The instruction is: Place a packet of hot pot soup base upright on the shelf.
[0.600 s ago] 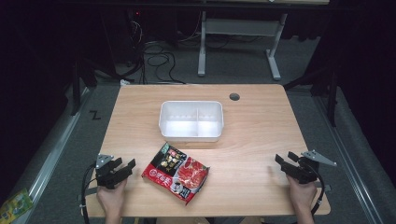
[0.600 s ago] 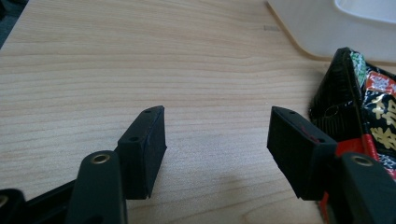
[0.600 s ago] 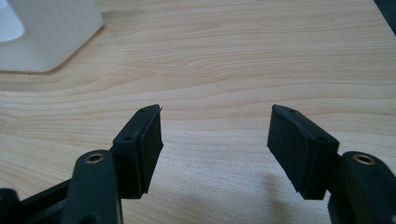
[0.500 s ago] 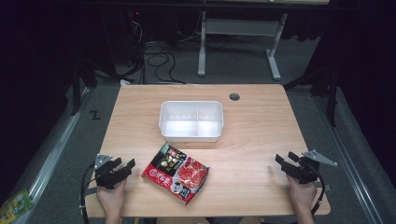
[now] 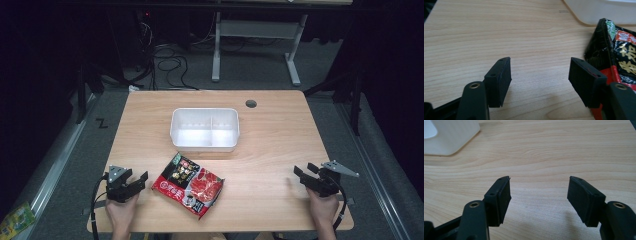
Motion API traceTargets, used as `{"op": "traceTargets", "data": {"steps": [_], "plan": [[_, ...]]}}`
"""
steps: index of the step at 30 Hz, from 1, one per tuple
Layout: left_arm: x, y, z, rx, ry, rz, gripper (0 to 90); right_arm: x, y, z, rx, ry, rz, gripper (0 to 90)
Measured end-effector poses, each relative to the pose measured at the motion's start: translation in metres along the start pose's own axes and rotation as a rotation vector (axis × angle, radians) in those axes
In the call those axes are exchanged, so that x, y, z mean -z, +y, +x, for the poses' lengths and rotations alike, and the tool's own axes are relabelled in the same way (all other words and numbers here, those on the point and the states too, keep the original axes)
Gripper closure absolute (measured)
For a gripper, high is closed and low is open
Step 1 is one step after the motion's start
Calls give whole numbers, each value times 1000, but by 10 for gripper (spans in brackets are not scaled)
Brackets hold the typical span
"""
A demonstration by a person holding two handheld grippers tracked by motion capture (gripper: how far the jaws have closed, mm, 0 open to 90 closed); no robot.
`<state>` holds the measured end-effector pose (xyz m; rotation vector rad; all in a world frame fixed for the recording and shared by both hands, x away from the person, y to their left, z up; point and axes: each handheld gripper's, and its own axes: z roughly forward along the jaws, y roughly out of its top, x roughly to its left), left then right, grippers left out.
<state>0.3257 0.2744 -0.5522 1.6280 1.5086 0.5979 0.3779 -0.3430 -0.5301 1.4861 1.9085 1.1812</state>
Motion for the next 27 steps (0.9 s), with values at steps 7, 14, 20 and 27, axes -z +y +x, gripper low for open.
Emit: {"op": "traceTargets", "data": {"steps": [7, 14, 20, 27], "plan": [[5, 5, -3, 3, -66, -18, 361, 0, 0, 1, 20, 1, -6, 358], [11, 11, -16, -33, -124, -13, 445, -1, 0, 3, 34, 8, 6, 358], [2, 17, -32, -84, -169, 62, 428, -3, 1, 5, 56, 10, 26, 358], [-9, 15, -45, -119, -188, 99, 513, -3, 1, 6, 61, 12, 32, 358]]}}
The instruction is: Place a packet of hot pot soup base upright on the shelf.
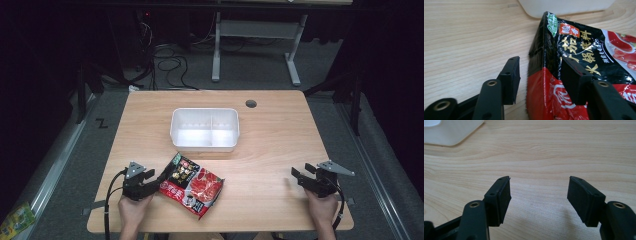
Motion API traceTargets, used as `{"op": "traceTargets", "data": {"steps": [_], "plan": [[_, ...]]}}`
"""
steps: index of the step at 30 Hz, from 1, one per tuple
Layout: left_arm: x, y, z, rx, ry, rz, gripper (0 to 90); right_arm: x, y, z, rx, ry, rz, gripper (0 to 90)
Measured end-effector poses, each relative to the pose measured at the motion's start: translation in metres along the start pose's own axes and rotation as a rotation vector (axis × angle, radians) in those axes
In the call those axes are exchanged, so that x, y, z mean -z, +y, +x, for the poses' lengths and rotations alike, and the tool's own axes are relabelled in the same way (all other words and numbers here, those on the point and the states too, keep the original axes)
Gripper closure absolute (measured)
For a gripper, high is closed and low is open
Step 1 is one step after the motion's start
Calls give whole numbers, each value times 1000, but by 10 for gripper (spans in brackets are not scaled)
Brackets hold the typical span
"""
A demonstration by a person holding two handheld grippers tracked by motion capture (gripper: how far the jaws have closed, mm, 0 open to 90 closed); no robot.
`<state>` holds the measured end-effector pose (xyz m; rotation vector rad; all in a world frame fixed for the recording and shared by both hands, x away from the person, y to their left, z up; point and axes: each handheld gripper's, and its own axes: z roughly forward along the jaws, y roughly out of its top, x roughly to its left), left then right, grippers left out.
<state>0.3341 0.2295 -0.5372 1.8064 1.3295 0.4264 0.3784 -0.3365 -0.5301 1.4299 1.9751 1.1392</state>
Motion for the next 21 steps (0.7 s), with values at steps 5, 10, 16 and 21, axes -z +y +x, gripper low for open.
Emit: {"op": "traceTargets", "data": {"steps": [5, 10, 16, 21], "plan": [[-7, -2, -1, 12, -12, 21, 527, 0, 0, 0, 3, 0, 1, 358], [-13, -4, -3, 34, -24, 37, 547, 0, 0, 0, 1, 1, 1, 357], [-17, -5, -7, 34, -26, 47, 578, -1, 0, 1, 7, 0, 6, 357], [-18, -4, -8, 46, -42, 53, 665, -1, 0, 2, 9, -3, 14, 356]]}}
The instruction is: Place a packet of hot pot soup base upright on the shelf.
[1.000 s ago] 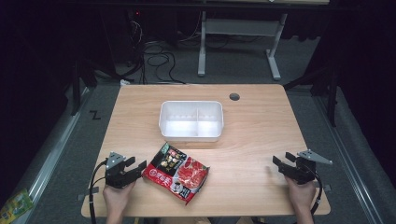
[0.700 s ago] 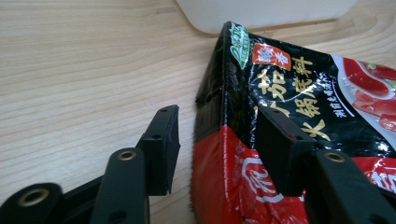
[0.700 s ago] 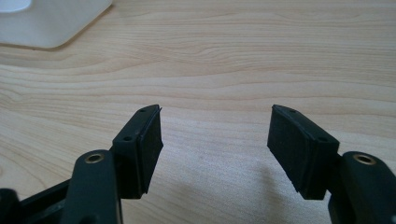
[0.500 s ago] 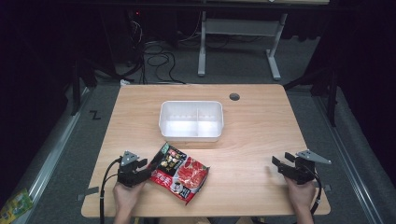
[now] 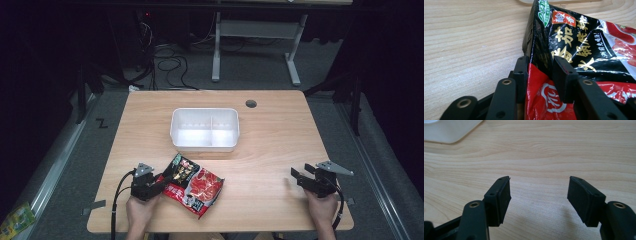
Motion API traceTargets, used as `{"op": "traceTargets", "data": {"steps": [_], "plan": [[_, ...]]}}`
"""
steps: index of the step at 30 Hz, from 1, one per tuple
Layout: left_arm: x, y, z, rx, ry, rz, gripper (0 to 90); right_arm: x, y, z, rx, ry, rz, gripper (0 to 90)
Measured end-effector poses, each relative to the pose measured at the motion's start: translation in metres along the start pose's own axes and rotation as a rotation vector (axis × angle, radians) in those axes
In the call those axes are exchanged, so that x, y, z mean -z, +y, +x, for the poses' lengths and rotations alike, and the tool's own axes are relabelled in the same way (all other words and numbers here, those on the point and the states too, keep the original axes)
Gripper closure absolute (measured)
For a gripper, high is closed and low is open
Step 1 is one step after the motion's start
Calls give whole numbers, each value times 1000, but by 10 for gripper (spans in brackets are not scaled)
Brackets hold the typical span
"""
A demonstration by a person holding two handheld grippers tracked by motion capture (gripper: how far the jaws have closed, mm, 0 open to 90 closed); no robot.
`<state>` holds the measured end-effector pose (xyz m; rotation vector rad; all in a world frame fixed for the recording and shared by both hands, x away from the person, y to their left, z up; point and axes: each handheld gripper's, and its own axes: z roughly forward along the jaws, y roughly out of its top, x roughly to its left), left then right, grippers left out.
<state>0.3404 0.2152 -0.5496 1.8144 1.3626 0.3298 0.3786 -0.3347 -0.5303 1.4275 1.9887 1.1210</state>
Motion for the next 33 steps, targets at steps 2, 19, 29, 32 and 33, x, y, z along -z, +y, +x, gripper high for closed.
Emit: {"op": "traceTargets", "data": {"steps": [2, 19, 29, 32, 33], "plan": [[0, 1, 0, 10, -5, 5, 670, 0, 0, 0, 1, 0, 0, 356], [5, 0, 7, 84, -77, -18, 882, 0, 0, 0, -10, 1, 4, 353], [21, 14, -2, 55, -97, -71, 886, 0, 0, 0, -2, -1, 3, 349], [28, 25, -10, 32, -102, -92, 886, 0, 0, 0, -5, 1, 3, 348], [30, 29, -13, 26, -111, -100, 886, 0, 0, 0, -8, 1, 3, 347]]}}
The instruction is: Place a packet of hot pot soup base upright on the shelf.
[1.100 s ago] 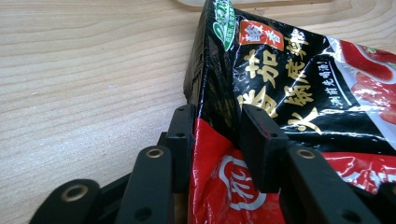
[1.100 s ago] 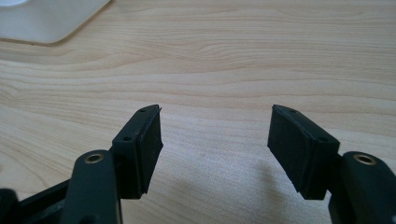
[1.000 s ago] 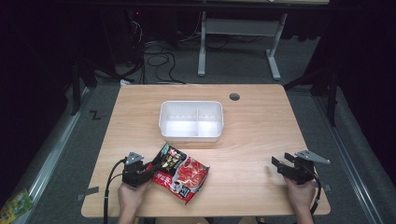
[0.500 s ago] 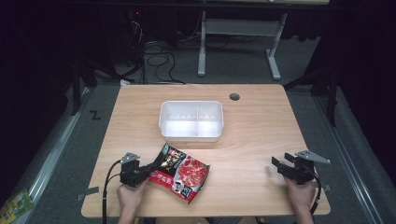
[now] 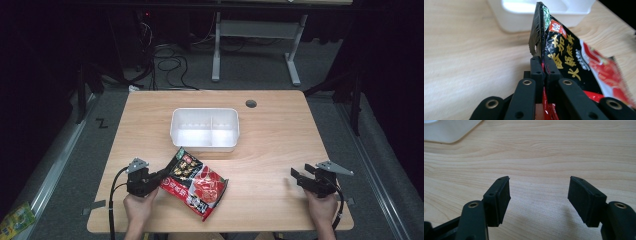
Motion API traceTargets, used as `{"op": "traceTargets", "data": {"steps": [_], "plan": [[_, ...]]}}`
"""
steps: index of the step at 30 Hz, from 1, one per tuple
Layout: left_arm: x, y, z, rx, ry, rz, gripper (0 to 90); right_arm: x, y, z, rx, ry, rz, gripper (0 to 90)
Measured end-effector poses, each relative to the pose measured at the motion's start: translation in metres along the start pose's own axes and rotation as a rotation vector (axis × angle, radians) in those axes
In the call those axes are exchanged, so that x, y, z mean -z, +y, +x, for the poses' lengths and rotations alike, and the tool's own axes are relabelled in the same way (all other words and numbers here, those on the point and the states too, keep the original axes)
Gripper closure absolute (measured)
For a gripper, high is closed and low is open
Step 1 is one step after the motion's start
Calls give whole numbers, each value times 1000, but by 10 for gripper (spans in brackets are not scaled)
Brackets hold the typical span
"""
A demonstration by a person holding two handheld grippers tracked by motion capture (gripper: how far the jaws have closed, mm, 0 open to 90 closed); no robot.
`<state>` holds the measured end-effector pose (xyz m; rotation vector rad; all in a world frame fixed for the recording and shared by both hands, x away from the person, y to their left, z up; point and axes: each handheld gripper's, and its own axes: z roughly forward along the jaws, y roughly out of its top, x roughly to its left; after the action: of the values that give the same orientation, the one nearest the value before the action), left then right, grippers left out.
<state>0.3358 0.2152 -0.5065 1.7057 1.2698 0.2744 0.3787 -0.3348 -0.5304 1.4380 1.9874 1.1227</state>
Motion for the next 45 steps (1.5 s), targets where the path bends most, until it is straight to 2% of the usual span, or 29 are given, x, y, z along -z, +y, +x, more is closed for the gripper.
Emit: {"op": "traceTargets", "data": {"steps": [5, 8, 14, 19, 24, 28, 36, 38, 40, 45], "plan": [[6, 16, -15, -47, -31, -19, 886, 0, 0, 0, 5, 0, 0, 347], [9, 27, -27, -89, -44, -26, 887, 0, 0, 0, 6, 1, 2, 347], [12, 42, -48, -175, -45, -17, 887, 0, 0, 0, 4, 3, 0, 346], [16, 55, -60, -221, -43, -23, 887, 0, 0, 0, 6, 5, 1, 346], [21, 64, -63, -239, -34, -25, 886, 0, 0, 0, 7, 6, 1, 346], [24, 73, -63, -241, -57, -41, 884, 0, 0, 0, 7, 7, 0, 346], [25, 101, -66, -266, -39, -38, 885, 1, 0, -1, -3, 11, -8, 345], [26, 104, -66, -264, -37, -41, 885, 1, 0, 0, 0, 11, -7, 345], [26, 107, -66, -264, -34, -50, 885, 1, 0, 0, 5, 11, -9, 345], [32, 114, -67, -250, -14, -110, 884, 1, -1, 0, 5, 15, -15, 345]]}}
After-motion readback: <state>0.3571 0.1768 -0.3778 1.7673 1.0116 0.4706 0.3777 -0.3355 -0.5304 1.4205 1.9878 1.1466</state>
